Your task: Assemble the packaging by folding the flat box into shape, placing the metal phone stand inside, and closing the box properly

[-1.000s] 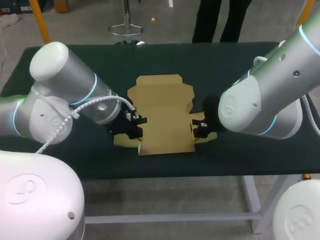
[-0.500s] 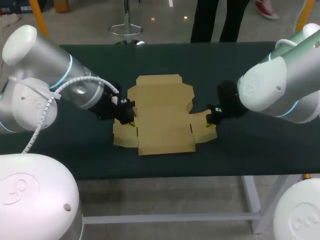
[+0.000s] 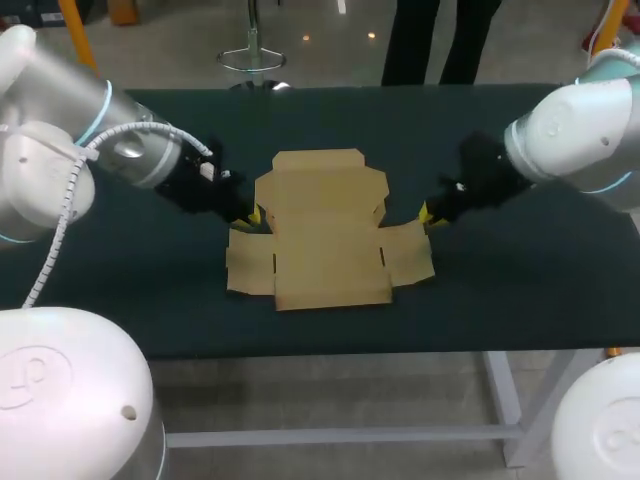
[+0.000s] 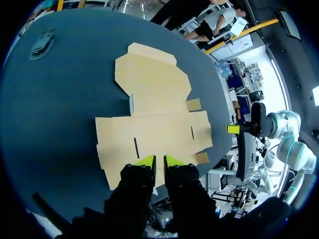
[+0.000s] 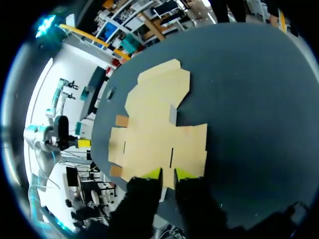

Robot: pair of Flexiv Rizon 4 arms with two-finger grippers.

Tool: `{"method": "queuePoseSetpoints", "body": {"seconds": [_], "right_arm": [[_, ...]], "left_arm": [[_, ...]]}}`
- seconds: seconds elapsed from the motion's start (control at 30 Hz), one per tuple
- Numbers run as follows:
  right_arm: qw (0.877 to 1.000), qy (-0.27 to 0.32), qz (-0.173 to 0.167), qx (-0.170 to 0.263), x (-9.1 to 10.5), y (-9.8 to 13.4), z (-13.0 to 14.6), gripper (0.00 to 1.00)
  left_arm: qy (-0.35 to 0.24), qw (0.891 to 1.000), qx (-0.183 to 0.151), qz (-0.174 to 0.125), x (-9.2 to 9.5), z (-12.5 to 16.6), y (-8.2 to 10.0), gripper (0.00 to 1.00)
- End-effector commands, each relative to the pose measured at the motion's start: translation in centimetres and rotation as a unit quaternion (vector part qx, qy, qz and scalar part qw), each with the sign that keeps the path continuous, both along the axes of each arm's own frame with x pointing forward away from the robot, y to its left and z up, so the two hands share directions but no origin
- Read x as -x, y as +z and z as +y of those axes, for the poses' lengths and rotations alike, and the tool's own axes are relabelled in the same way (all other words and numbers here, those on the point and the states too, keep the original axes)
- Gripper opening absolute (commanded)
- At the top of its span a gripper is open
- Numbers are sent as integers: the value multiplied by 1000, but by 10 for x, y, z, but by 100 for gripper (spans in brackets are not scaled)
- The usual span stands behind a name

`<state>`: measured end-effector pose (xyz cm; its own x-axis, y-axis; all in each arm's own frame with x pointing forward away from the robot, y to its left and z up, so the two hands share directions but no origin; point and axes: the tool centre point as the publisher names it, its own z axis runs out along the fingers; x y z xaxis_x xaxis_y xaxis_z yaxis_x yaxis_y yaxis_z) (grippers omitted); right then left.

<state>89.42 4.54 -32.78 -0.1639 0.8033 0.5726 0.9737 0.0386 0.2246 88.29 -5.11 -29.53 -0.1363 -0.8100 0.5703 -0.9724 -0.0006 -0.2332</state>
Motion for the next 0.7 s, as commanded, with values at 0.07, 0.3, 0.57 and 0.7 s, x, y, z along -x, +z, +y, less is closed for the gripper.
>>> {"method": "queuePoseSetpoints", "body": {"seconds": [0.07,0.3,0.57,0.7], "right_arm": [[991,34,19,-131,-23,-2,-4,29],[990,16,19,-140,-48,-4,-6,40],[987,3,3,-163,-73,-1,-10,45],[985,-12,8,-171,-89,-5,-11,47]], "left_arm": [[-6,1000,5,3,-21,12,4,62],[-11,1000,23,-4,-45,25,10,100],[-38,998,49,-21,-66,39,27,100],[-56,996,59,-36,-77,44,35,100]]}}
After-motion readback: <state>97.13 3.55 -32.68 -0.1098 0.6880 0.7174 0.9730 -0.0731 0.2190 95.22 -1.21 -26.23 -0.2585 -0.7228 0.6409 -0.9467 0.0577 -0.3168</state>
